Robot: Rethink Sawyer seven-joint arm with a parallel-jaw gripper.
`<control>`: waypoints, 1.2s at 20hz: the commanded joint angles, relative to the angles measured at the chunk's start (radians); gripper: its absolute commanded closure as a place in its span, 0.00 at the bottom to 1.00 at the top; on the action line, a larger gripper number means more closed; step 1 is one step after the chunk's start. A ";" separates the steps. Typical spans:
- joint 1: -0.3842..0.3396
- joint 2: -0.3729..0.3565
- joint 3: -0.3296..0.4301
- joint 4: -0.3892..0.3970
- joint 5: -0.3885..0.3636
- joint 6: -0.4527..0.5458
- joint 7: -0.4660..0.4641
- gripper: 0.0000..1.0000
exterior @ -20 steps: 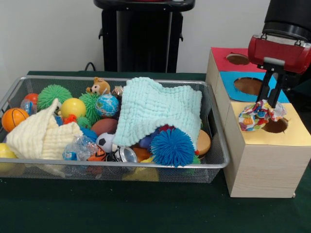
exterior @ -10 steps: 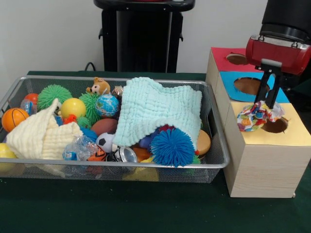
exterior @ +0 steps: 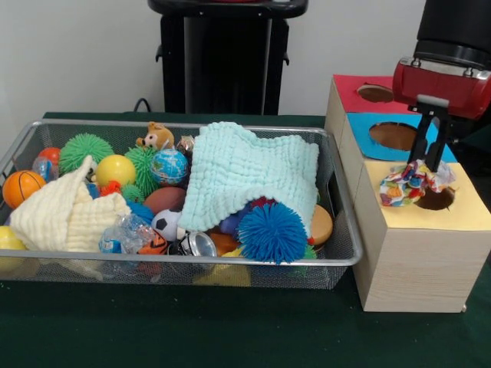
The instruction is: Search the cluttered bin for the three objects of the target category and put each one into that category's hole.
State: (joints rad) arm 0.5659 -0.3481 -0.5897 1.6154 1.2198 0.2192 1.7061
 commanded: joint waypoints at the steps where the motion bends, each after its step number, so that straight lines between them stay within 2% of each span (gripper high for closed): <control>1: -0.018 0.021 0.184 -0.067 -0.042 0.104 0.332 1.00; 9: -0.033 0.011 0.238 -0.067 -0.043 0.056 0.319 1.00; 13: -0.050 0.022 0.278 -0.083 -0.049 -0.032 0.279 1.00; 17: -0.055 0.036 0.292 -0.092 -0.056 -0.055 0.278 1.00; 21: -0.116 0.003 0.404 -0.024 -0.080 -0.159 0.224 1.00; 24: -0.152 -0.026 0.447 0.026 -0.129 -0.199 0.216 1.00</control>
State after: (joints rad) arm 0.4938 -0.3749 -0.4062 1.5686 1.1889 0.1209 1.7990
